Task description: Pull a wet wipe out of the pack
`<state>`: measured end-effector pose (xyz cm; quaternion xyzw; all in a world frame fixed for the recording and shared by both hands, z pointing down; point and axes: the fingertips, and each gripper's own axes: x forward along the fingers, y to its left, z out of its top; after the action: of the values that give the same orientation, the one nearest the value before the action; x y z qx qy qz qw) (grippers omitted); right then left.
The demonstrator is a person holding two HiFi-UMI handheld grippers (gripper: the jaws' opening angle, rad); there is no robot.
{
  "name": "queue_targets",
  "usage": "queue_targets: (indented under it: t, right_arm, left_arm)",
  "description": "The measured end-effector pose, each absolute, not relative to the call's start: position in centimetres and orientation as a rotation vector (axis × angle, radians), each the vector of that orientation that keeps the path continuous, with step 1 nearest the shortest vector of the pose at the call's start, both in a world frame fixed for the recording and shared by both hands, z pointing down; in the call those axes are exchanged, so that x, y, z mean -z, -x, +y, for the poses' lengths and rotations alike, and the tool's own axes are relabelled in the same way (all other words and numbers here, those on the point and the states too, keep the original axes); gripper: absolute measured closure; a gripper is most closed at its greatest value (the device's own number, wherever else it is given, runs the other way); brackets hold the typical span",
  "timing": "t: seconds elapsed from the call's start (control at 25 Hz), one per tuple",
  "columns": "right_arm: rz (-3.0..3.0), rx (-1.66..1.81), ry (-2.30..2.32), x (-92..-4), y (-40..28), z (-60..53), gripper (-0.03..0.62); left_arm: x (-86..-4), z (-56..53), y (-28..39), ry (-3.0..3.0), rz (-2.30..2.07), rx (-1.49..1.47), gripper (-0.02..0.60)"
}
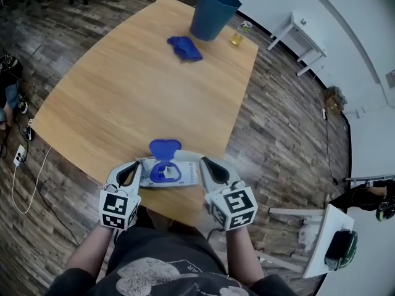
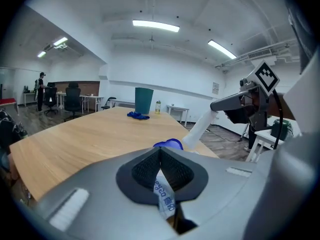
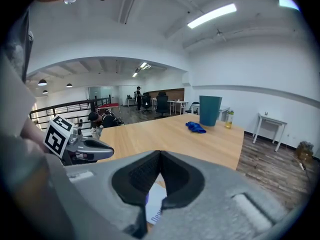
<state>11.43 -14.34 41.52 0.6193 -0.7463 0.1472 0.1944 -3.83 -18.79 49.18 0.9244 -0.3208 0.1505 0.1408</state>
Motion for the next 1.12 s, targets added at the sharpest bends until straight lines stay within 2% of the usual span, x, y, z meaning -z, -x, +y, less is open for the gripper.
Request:
queue_targets:
  t: [0.44,1.12]
  right_arm:
    - [-2.218,-0.389,-1.670,-40.8,-12.9,-7.7,0.600]
    - [-2.347,-0.358,-1.539,-40.7,-14.4,9.7,0.600]
  left_arm:
    - [-45.6,-12.4,2.2,-2.677,-1.051,-0.360,0.563]
    - [-44.9,5.8,1.7,-2.609,-1.207,-0.351,0.563]
